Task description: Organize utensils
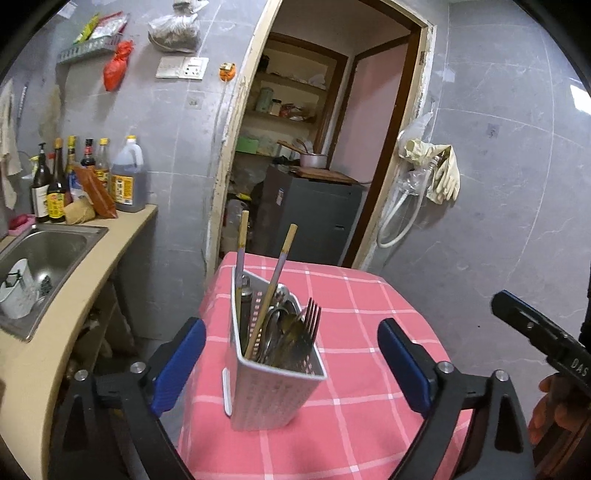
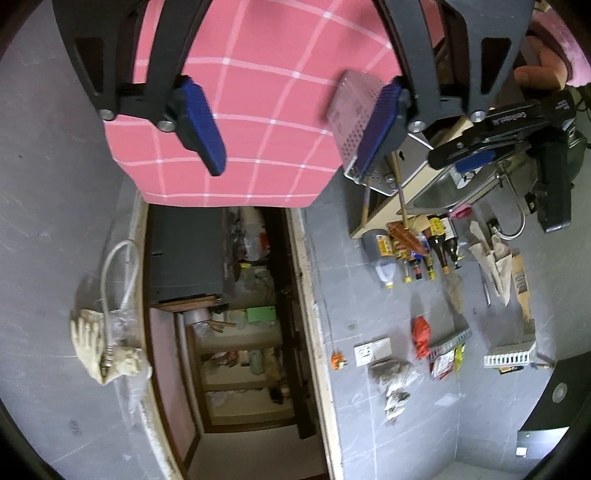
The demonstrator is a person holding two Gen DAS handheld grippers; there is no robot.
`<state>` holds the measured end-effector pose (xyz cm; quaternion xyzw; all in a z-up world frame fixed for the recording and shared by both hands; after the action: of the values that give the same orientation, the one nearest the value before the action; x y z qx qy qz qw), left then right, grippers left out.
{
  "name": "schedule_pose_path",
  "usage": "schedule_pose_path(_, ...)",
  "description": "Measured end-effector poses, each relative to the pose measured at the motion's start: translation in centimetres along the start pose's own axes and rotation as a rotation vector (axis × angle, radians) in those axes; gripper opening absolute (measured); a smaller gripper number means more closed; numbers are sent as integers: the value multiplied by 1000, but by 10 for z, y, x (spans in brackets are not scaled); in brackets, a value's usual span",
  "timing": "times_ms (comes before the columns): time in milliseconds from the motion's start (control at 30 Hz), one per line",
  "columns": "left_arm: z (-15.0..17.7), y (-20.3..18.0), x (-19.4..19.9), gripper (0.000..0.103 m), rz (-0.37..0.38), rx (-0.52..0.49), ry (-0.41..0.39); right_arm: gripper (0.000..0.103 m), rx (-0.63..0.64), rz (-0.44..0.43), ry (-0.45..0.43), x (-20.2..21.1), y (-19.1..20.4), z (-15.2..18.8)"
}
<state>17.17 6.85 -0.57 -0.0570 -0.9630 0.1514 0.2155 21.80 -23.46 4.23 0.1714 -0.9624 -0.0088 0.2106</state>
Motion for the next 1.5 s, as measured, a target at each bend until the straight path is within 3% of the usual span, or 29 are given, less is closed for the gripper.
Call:
schedule_pose_path(100,9,-8,13,102,-31,-9,-28,86,-20,28,-9,12,-15,7)
schedule_pose_path(333,28,-25,35,102,-74,-33,-32,101,-40,74,-28,44,-45,29)
schedule_pose_path(867,72,-68,80,102,-103,-78,-40,101,-60,133,-10,114,-73,73)
schedule_pose_path(1500,88,-81,91,102,-83,-93,-44,102,-31,143,-2,122,-76,90)
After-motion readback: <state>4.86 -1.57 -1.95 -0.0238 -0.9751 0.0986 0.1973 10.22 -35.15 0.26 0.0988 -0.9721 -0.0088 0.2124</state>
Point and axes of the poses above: each gripper's, at about its wrist camera, not at the fingertips, and x roughly against the way its jaws point, y to its left, z to its underside, the point moved 2 cm from there along -x, roughly the way its jaws point, and after that the axes turned 10 degrees about z, right-handed, at the moved point
